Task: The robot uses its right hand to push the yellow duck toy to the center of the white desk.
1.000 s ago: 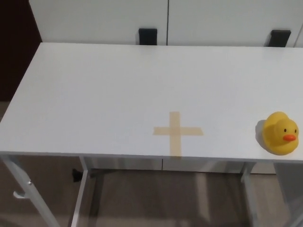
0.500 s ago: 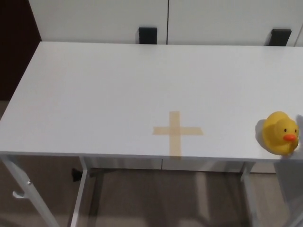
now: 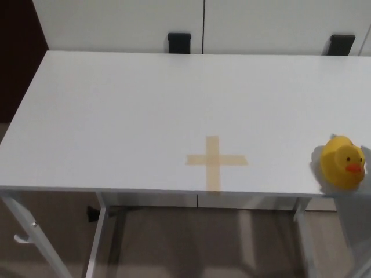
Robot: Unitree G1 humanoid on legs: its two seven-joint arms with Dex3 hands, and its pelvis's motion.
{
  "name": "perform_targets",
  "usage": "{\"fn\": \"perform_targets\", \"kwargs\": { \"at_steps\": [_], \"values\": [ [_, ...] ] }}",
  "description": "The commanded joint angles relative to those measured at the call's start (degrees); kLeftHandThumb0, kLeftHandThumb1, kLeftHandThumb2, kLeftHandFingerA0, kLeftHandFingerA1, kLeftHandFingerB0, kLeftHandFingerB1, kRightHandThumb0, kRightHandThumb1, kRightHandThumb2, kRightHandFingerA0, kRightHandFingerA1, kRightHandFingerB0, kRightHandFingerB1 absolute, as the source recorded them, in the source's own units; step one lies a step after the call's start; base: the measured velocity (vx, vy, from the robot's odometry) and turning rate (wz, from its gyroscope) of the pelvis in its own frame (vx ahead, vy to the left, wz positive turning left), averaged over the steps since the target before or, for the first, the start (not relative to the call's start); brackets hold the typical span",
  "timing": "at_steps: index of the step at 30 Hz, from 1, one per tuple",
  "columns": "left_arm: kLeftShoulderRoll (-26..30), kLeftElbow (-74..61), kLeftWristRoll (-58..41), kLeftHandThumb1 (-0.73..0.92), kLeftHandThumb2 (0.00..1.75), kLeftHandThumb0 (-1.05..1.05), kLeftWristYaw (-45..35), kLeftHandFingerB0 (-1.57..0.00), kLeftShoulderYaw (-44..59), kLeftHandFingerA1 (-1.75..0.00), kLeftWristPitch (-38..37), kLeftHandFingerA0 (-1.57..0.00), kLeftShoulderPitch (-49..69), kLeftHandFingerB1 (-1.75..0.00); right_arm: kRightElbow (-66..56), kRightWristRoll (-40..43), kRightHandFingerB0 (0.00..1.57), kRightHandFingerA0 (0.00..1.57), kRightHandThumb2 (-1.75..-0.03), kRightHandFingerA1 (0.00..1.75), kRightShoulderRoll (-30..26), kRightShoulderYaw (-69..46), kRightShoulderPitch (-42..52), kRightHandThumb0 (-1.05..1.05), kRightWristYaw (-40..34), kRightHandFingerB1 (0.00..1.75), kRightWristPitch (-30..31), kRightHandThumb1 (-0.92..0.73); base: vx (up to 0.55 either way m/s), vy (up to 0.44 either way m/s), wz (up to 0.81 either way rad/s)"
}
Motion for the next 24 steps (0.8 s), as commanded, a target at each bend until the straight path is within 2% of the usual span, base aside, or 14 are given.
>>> {"fn": "perform_targets", "kwargs": {
  "at_steps": [1,5,6,7,9,15,16,20,21,22,24],
  "values": [
    [0.58,0.06,-0.14,0.58,0.81,-0.16,0.26,-0.88,-0.29,-0.9,-1.6,-0.88,0.28,-0.99,2.8,-0.21,0.2,0.18,-0.8,0.45,3.35,-0.34,0.32,-0.76,-2.0,0.41,-3.96,-0.92,0.0,0.0,0.0],
    [0.44,-0.14,0.04,0.57,0.79,-0.15,0.44,-0.86,-0.68,-0.88,-1.41,-0.87,0.36,-0.96,3.41,-0.21,0.21,0.19,-0.8,0.46,5.39,-0.66,1.23,-0.78,-2.79,0.41,-5.31,-0.92,0.0,0.0,0.0],
    [0.44,0.14,-0.11,0.61,0.78,-0.16,0.3,-0.84,-0.58,-0.87,-1.5,-0.85,0.47,-0.95,4.15,0.51,0.16,0.22,-0.76,0.43,6.85,-1.06,1.57,-0.84,-2.86,0.37,-5.44,-0.92,0.0,0.0,0.0],
    [0.42,0.08,-0.14,0.59,0.85,-0.13,0.15,-0.85,-0.62,-0.85,-1.76,-0.84,0.72,-0.95,4.63,0.81,0.13,0.22,-0.76,0.43,7.89,-1.3,1.87,-0.82,-3.09,0.37,-5.74,-0.92,0.0,0.0,0.0],
    [0.37,-0.14,-0.12,0.59,0.85,-0.13,0.09,-0.84,-0.72,-0.86,-1.9,-0.84,0.96,-0.96,4.9,0.82,0.13,0.22,-0.77,0.44,8.72,-1.49,2.27,-0.8,-3.42,0.37,-6.16,-0.92,0.0,0.0,0.0],
    [0.17,0.0,-0.43,0.63,0.77,-0.17,0.13,-0.88,-0.57,-0.89,-1.54,-0.88,1.02,-1.0,6.0,-0.08,0.13,0.24,-0.78,0.45,11.76,-1.45,3.85,-0.83,-5.42,0.38,-7.7,-0.92,0.0,0.0,0.0],
    [0.23,-0.02,-0.37,0.64,0.75,-0.18,0.0,-0.83,-0.64,-0.84,-1.53,-0.83,1.1,-0.97,5.89,-0.2,0.15,0.26,-0.77,0.45,12.19,-1.39,4.0,-0.81,-5.81,0.37,-7.64,-0.92,0.0,0.0,0.0],
    [0.4,0.07,0.28,0.61,0.8,-0.12,-0.23,-0.82,-1.29,-0.82,-1.91,-0.82,1.36,-0.94,5.58,-0.4,0.15,0.26,-0.76,0.41,13.43,-1.21,4.15,-0.82,-6.63,0.35,-7.06,-0.92,0.0,0.0,0.0],
    [0.44,0.22,0.43,0.6,0.88,-0.11,-0.23,-0.84,-1.45,-0.82,-1.96,-0.83,1.33,-0.94,5.28,-0.33,0.14,0.27,-0.79,0.44,13.84,-1.18,4.04,-0.8,-6.77,0.36,-6.91,-0.92,0.0,0.0,0.0],
    [0.47,0.28,0.47,0.57,0.88,-0.12,-0.24,-0.87,-1.54,-0.85,-2.02,-0.86,1.35,-0.97,4.78,-0.36,0.11,0.22,-1.13,0.53,14.36,-1.0,3.87,-0.78,-6.94,0.47,-6.68,-0.79,0.0,0.0,0.0],
    [0.51,0.33,0.45,0.57,0.88,-0.12,-0.25,-0.87,-1.7,-0.85,-2.13,-0.86,1.4,-0.97,4.11,-0.43,0.11,0.22,-1.13,0.53,15.02,-0.74,3.66,-0.78,-7.19,0.47,-6.37,-0.79,0.0,0.0,0.0]
  ]
}}
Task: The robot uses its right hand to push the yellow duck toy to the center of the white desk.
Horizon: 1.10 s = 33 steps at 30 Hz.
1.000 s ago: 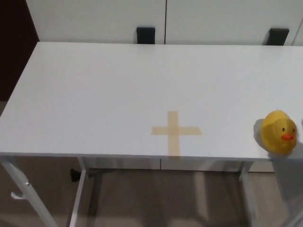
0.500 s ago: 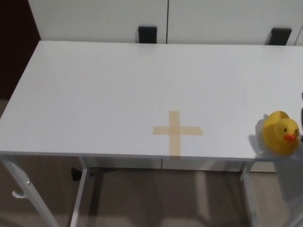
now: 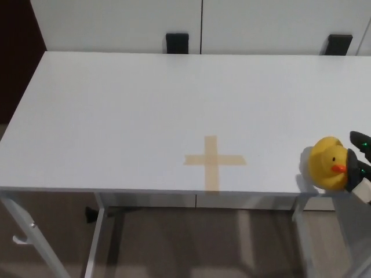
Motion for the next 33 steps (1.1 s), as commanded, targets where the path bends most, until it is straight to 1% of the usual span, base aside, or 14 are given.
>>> {"fn": "perform_targets", "kwargs": {
  "at_steps": [1,3,6,10,13,14,18,23,24,29,30,31,32,33],
  "values": [
    [0.68,0.26,0.17,0.57,0.81,-0.13,-0.28,-0.86,-0.52,-0.84,-2.07,-0.84,0.48,-0.96,-1.03,-0.29,0.15,0.3,-0.8,0.5,2.2,0.48,0.44,-0.85,-1.94,0.38,0.11,-0.91,0.0,0.0,0.0],
    [0.72,0.25,0.04,0.57,0.81,-0.13,-0.4,-0.86,-0.55,-0.84,-1.98,-0.84,0.46,-0.96,-1.18,-0.2,0.15,0.3,-0.8,0.5,2.81,0.48,0.22,-0.85,-2.3,0.38,-0.26,-0.91,0.0,0.0,0.0],
    [0.37,0.13,-0.31,0.6,0.76,-0.16,-0.15,-0.85,-0.37,-0.87,-2.0,-0.86,0.69,-0.96,-1.81,0.83,0.19,0.3,-0.8,0.52,6.16,0.19,-0.23,-0.81,-3.89,0.39,-0.39,-0.92,0.0,0.0,0.0],
    [-0.1,0.17,-0.55,0.62,0.74,-0.18,0.01,-0.86,-0.23,-0.88,-2.0,-0.87,0.88,-0.98,-2.4,0.65,0.21,0.3,-0.78,0.52,7.21,-0.08,0.2,-0.84,-4.74,0.39,-0.3,-0.92,0.0,0.0,0.0],
    [-0.2,0.16,-0.67,0.62,0.74,-0.18,-0.07,-0.86,-0.12,-0.88,-1.97,-0.87,1.01,-0.98,-2.72,0.47,0.21,0.3,-0.78,0.52,7.96,-0.09,0.38,-0.84,-5.22,0.39,-0.28,-0.92,0.0,0.0,0.0],
    [-0.15,0.12,-0.55,0.59,0.79,-0.16,-0.28,-0.85,-0.24,-0.86,-2.13,-0.84,1.11,-0.98,-2.57,0.16,0.27,0.34,-0.78,0.51,8.57,0.01,0.1,-0.83,-6.09,0.38,-0.15,-0.92,0.0,0.0,0.0],
    [-0.25,-0.13,-0.26,0.58,0.78,-0.16,-0.44,-0.87,-0.57,-0.86,-2.2,-0.85,1.35,-0.99,-2.16,-1.03,0.22,0.31,-0.79,0.49,10.4,0.78,-0.65,-0.82,-8.71,0.39,0.15,-0.92,0.0,0.0,0.0],
    [-0.35,0.08,0.19,0.59,0.8,-0.15,-0.18,-0.82,-1.29,-0.84,-2.19,-0.84,1.33,-0.94,-1.89,-1.65,0.28,0.31,-0.8,0.5,12.31,1.94,-1.64,-0.78,-9.94,0.39,0.07,-0.92,0.0,0.0,0.0],
    [-0.39,0.28,-0.1,0.59,0.77,-0.17,-0.33,-0.87,-1.12,-0.88,-1.99,-0.87,1.12,-0.99,-1.74,-1.8,0.27,0.3,-0.75,0.53,13.17,2.29,-2.11,-0.79,-10.65,0.43,0.25,-0.92,0.0,0.0,0.0],
    [-0.6,-0.28,-0.31,0.61,0.8,-0.16,-0.42,-0.85,-1.14,-0.86,-2.1,-0.83,1.38,-0.98,-1.28,-1.95,0.25,0.29,-0.75,0.54,14.22,2.73,-2.37,-0.81,-11.57,0.45,-0.32,-0.92,0.0,0.0,0.0],
    [-0.67,-0.13,-0.24,0.6,0.78,-0.16,-0.37,-0.87,-1.21,-0.87,-2.05,-0.85,1.28,-0.99,-1.14,-1.93,0.3,0.28,-0.84,0.56,14.51,2.72,-2.48,-0.85,-11.97,0.51,-0.21,-0.92,0.0,0.0,0.0],
    [-0.76,0.04,-0.14,0.6,0.78,-0.16,-0.32,-0.87,-1.29,-0.87,-1.98,-0.85,1.15,-0.99,-0.94,-1.91,0.3,0.28,-0.84,0.56,14.87,2.72,-2.62,-0.85,-12.52,0.51,-0.07,-0.92,0.0,0.0,0.0],
    [-0.87,0.06,-0.07,0.6,0.78,-0.16,-0.21,-0.86,-1.37,-0.87,-1.95,-0.86,1.07,-0.97,-0.85,-1.0,0.34,0.27,-0.74,0.56,16.26,2.07,-2.9,-0.79,-13.6,0.56,0.25,-0.92,0.0,0.0,0.0],
    [-0.93,0.04,-0.04,0.6,0.78,-0.16,-0.14,-0.86,-1.43,-0.87,-1.93,-0.86,1.02,-0.97,-0.81,-0.33,0.34,0.27,-0.74,0.56,17.25,1.59,-3.1,-0.79,-14.36,0.56,0.46,-0.92,0.0,0.0,0.0]
  ]
}}
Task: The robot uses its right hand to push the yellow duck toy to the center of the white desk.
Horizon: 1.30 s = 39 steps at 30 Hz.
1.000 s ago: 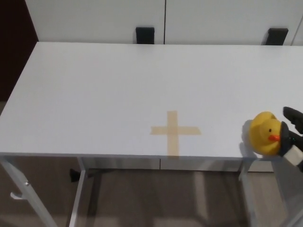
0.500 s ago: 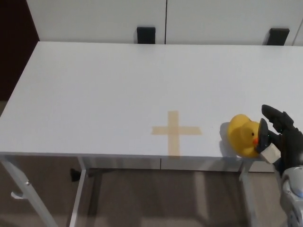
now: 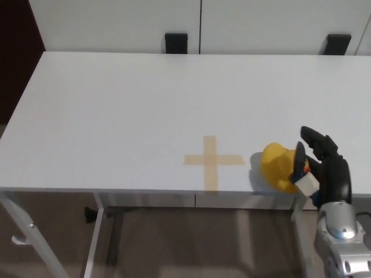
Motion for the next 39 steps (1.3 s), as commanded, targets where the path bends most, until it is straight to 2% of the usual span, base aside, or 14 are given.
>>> {"fn": "perform_targets", "kwargs": {
  "at_steps": [1,7,8,12,13,21,25,26,33,34,35,36,38,39],
  "values": [
    [-0.39,0.07,0.14,0.6,0.75,-0.17,0.11,-0.86,-0.46,-0.88,-1.82,-0.86,-0.14,-0.97,1.08,1.39,0.23,0.24,-0.72,0.57,4.72,-1.24,-1.24,-0.8,-4.94,0.45,0.71,-0.92,0.0,0.0,0.0],
    [-0.84,0.13,0.61,0.6,0.76,-0.16,0.32,-0.87,-1.24,-0.86,-1.6,-0.87,-0.44,-0.96,1.66,1.26,0.23,0.15,-0.72,0.59,8.09,-1.77,-1.59,-0.81,-8.05,0.5,0.3,-0.92,0.0,0.0,0.0],
    [-0.92,0.13,0.3,0.56,0.82,-0.12,0.04,-0.92,-1.04,-0.92,-1.63,-0.92,-0.45,-1.04,2.26,1.11,0.18,0.09,-0.73,0.6,9.0,-1.67,-1.95,-0.82,-8.7,0.52,-0.25,-0.92,0.0,0.0,0.0],
    [-0.98,0.08,-0.13,0.55,0.86,-0.11,-0.45,-0.93,-0.74,-0.9,-1.63,-0.88,-0.56,-1.03,4.2,0.46,0.18,0.09,-0.73,0.59,10.64,-1.54,-3.25,-0.82,-10.38,0.53,-1.59,-0.92,0.0,0.0,0.0],
    [-1.03,0.05,0.0,0.59,0.82,-0.14,-0.4,-0.9,-0.86,-0.88,-1.48,-0.86,-0.68,-1.0,4.62,0.28,0.17,0.1,-0.73,0.57,11.2,-1.45,-3.83,-0.8,-11.11,0.49,-1.61,-0.92,0.0,0.0,0.0],
    [-1.43,-0.03,0.23,0.58,0.83,-0.14,-0.04,-0.91,-1.11,-0.9,-1.25,-0.9,-0.84,-1.0,6.59,0.09,0.16,0.07,-0.72,0.59,13.05,-0.98,-5.28,-0.81,-13.57,0.53,-3.28,-0.91,0.0,0.0,0.0],
    [-1.66,0.23,0.31,0.57,0.85,-0.14,-0.53,-0.92,-1.26,-0.9,-1.52,-0.89,-0.87,-1.02,7.98,0.77,0.14,0.06,-0.72,0.58,15.13,-0.4,-6.79,-0.82,-14.28,0.53,-3.74,-0.92,0.0,0.0,0.0],
    [-1.68,0.31,0.22,0.6,0.8,-0.14,-0.46,-0.94,-1.16,-0.92,-1.43,-0.91,-0.97,-1.02,8.18,0.8,0.13,0.05,-0.73,0.57,15.27,-0.22,-6.97,-0.82,-14.3,0.52,-3.61,-0.92,0.0,0.0,0.0],
    [-1.58,-0.46,0.18,0.6,0.8,-0.15,-0.59,-0.9,-1.29,-0.9,-1.46,-0.88,-0.84,-1.01,9.94,0.04,0.11,0.06,-0.76,0.56,15.56,2.11,-7.83,-0.8,-14.25,0.47,-3.65,-0.92,0.0,0.0,0.0],
    [-1.54,-0.35,0.44,0.6,0.81,-0.15,-0.39,-0.88,-1.53,-0.88,-1.23,-0.87,-1.12,-1.0,10.12,0.35,0.0,0.02,-1.12,0.54,15.79,2.25,-8.02,-0.38,-13.74,0.52,-3.57,-0.51,0.0,0.0,0.0],
    [-1.5,-0.27,0.62,0.6,0.81,-0.15,-0.25,-0.88,-1.71,-0.88,-1.06,-0.87,-1.33,-1.0,10.26,0.67,0.0,0.02,-1.12,0.54,15.95,2.35,-8.16,-0.38,-13.35,0.52,-3.57,-0.51,0.0,0.0,0.0],
    [-1.46,-0.15,0.77,0.6,0.84,-0.14,-0.21,-0.9,-1.87,-0.88,-1.06,-0.87,-1.52,-1.0,10.49,0.54,0.08,0.07,-0.74,0.65,16.17,2.77,-8.31,-0.84,-13.2,0.51,-3.4,-0.92,0.0,0.0,0.0],
    [-1.41,-0.03,0.83,0.6,0.84,-0.14,-0.23,-0.9,-2.01,-0.88,-1.15,-0.87,-1.66,-1.0,10.79,0.34,0.08,0.07,-0.74,0.65,16.33,3.35,-8.45,-0.84,-13.26,0.51,-3.26,-0.92,0.0,0.0,0.0],
    [-1.36,0.0,0.85,0.62,0.81,-0.16,-0.33,-0.89,-2.1,-0.88,-1.15,-0.87,-1.69,-1.01,10.8,0.46,0.0,0.02,-1.13,0.56,16.53,3.61,-8.41,-0.38,-13.03,0.52,-3.32,-0.51,0.0,0.0,0.0]
  ]
}}
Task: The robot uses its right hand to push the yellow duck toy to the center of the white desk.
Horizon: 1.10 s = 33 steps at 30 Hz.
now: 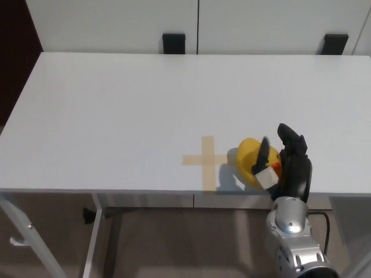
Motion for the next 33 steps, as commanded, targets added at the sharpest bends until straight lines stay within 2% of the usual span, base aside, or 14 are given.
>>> {"fn": "perform_targets", "kwargs": {
  "at_steps": [1,2,3,9,10,11,13,14,25,26,30,31,32,33],
  "values": [
    [0.55,0.16,0.49,0.62,0.81,-0.16,-0.31,-0.89,-0.64,-0.88,-1.12,-0.87,-0.43,-1.01,1.64,0.58,0.0,0.02,-1.13,0.56,6.93,1.76,-2.3,-0.38,1.33,0.52,1.12,-0.51,0.0,0.0,0.0],
    [0.55,0.16,0.49,0.62,0.81,-0.16,-0.31,-0.89,-0.64,-0.88,-1.12,-0.87,-0.43,-1.01,1.64,0.58,0.0,0.02,-1.13,0.56,6.93,1.76,-2.3,-0.38,1.33,0.52,1.12,-0.51,0.0,0.0,0.0],
    [0.49,0.17,0.48,0.62,0.82,-0.15,-0.16,-0.9,-0.69,-0.89,-1.06,-0.88,-0.44,-1.01,1.39,0.36,0.05,0.0,-0.78,0.58,6.92,2.67,-2.23,-0.86,2.66,0.44,1.48,-0.92,0.0,0.0,0.0],
    [0.53,0.48,0.19,0.61,0.85,-0.14,-0.33,-0.9,-0.56,-0.91,-1.05,-0.88,-0.38,-1.03,-0.12,-1.08,0.06,0.0,-0.79,0.58,6.58,7.41,-1.83,-0.9,6.78,0.41,4.97,-0.92,0.0,0.0,0.0],
    [0.53,0.46,0.26,0.62,0.82,-0.15,-0.21,-0.9,-0.63,-0.9,-1.02,-0.89,-0.32,-1.02,-0.52,-1.08,0.06,0.0,-1.2,0.53,6.4,8.36,-1.37,-0.79,7.51,0.38,5.43,-0.76,0.0,0.0,0.0],
    [0.61,0.35,0.49,0.6,0.81,-0.15,-0.23,-0.88,-0.86,-0.87,-1.11,-0.87,-0.21,-1.01,-0.83,-0.88,0.05,0.0,-0.83,0.53,6.31,8.74,-0.99,-0.87,7.86,0.38,5.58,-0.91,0.0,0.0,0.0],
    [0.72,0.23,0.75,0.6,0.81,-0.15,-0.28,-0.88,-1.14,-0.87,-1.24,-0.87,-0.1,-1.01,-1.34,-0.51,0.05,0.0,-0.83,0.53,6.16,9.26,-0.53,-0.87,8.17,0.38,5.87,-0.91,0.0,0.0,0.0],
    [0.78,0.21,0.8,0.6,0.8,-0.14,-0.24,-0.87,-1.23,-0.87,-1.2,-0.87,-0.07,-1.0,-1.62,-0.36,0.06,0.05,-1.18,0.53,6.09,9.52,-0.32,-0.84,8.26,0.39,6.0,-0.78,0.0,0.0,0.0],
    [0.78,0.49,0.71,0.59,0.83,-0.16,0.14,-0.91,-1.36,-0.92,-1.0,-0.91,-0.44,-1.02,-2.24,-0.17,0.06,0.02,-1.19,0.59,5.7,10.32,-0.68,-0.89,8.56,0.46,6.75,-0.8,0.0,0.0,0.0],
    [0.79,0.46,0.77,0.6,0.81,-0.16,0.18,-0.88,-1.46,-0.91,-0.82,-0.89,-0.46,-1.01,-2.24,-0.4,0.05,0.0,-0.82,0.5,5.56,10.68,-0.75,-0.95,9.03,0.41,6.95,-0.92,0.0,0.0,0.0],
    [0.78,0.09,0.92,0.54,0.88,-0.13,0.05,-0.89,-1.76,-0.91,-1.13,-0.89,-0.17,-1.0,-2.59,-0.11,0.05,0.0,-0.76,0.53,5.75,11.16,-0.86,-0.95,10.27,0.4,7.82,-0.92,0.0,0.0,0.0],
    [0.81,0.03,0.75,0.61,0.82,-0.15,-0.07,-0.9,-1.65,-0.91,-0.92,-0.89,-0.16,-1.02,-2.83,-0.23,0.06,0.0,-1.23,0.49,5.6,11.33,-0.72,-0.85,10.29,0.42,7.88,-0.8,0.0,0.0,0.0],
    [0.84,0.02,0.62,0.61,0.82,-0.15,-0.14,-0.9,-1.56,-0.91,-0.72,-0.89,-0.18,-1.02,-2.99,-0.36,0.06,0.0,-1.23,0.49,5.44,11.46,-0.61,-0.85,10.25,0.42,7.89,-0.8,0.0,0.0,0.0],
    [0.85,0.02,0.44,0.59,0.8,-0.14,-0.28,-0.9,-1.44,-0.91,-0.63,-0.89,-0.15,-1.01,-3.35,-0.33,0.03,0.0,-0.84,0.52,5.11,11.41,-0.37,-0.86,10.25,0.37,8.1,-0.92,0.0,0.0,0.0]
  ]
}}
